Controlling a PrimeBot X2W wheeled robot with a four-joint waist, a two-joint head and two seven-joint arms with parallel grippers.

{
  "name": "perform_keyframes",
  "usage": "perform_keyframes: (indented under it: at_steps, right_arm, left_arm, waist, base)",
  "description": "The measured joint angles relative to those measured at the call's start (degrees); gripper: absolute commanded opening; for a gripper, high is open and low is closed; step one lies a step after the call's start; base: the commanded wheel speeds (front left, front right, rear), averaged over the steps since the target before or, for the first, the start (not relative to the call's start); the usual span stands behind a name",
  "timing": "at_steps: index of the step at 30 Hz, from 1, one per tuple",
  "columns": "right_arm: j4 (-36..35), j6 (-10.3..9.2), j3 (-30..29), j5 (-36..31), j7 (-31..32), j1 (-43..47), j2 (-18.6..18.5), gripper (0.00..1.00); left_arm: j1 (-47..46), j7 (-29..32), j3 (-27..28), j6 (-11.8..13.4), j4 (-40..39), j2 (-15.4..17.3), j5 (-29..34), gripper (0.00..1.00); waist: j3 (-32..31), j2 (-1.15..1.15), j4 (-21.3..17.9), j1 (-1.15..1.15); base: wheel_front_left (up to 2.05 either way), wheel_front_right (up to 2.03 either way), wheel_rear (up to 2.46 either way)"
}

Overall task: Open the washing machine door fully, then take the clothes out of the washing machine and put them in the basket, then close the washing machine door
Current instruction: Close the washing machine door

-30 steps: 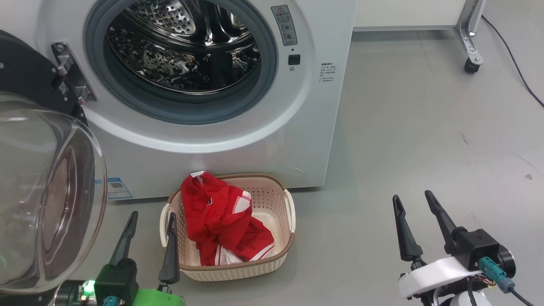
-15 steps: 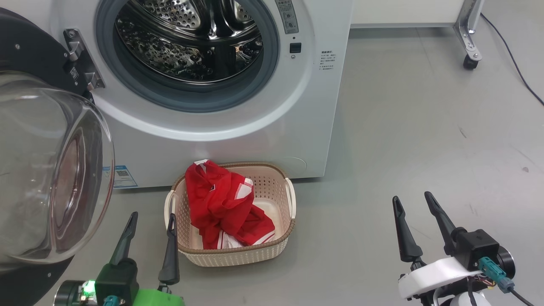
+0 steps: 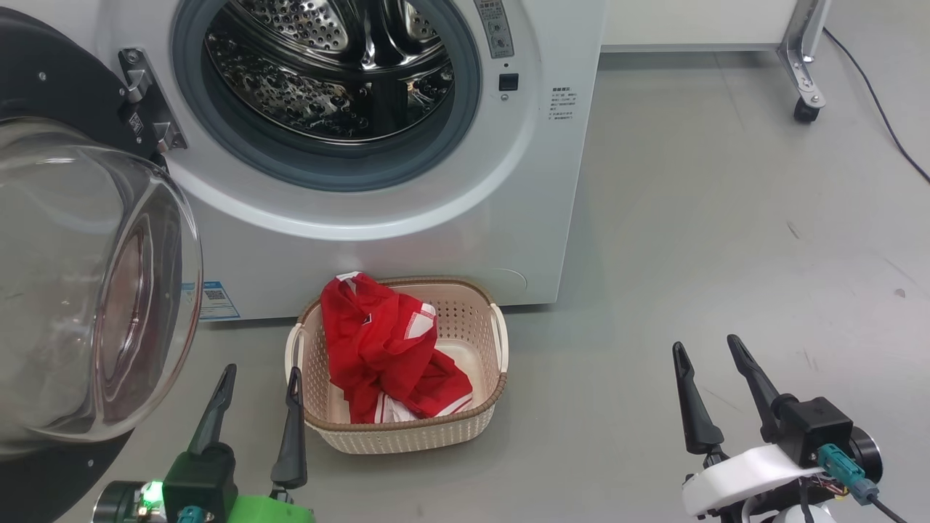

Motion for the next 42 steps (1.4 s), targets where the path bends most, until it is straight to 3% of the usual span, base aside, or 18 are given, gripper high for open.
perform_keyframes:
  at_steps: [21, 42]
  right_arm:
    - [-1.5, -0.54, -0.8, 0.0, 0.4, 0.4, -0.9, 1.00]
    - [-4.7, -0.52, -0.9, -0.2, 1.8, 0.4, -3.3, 1.00]
  left_arm:
    - [0.0, 0.5, -0.7, 0.0, -0.3, 0.0, 0.0, 1.00]
    - [0.0, -0.7, -0.4, 0.1, -1.2, 0.0, -0.2, 1.00]
  waist:
    - [0.2, 0.00, 4.5, 0.00]
    - [2.8, 0.00, 17.9, 0.00]
  base:
    - [0.00, 0.00, 0.00]
    - [0.00, 0.00, 0.00]
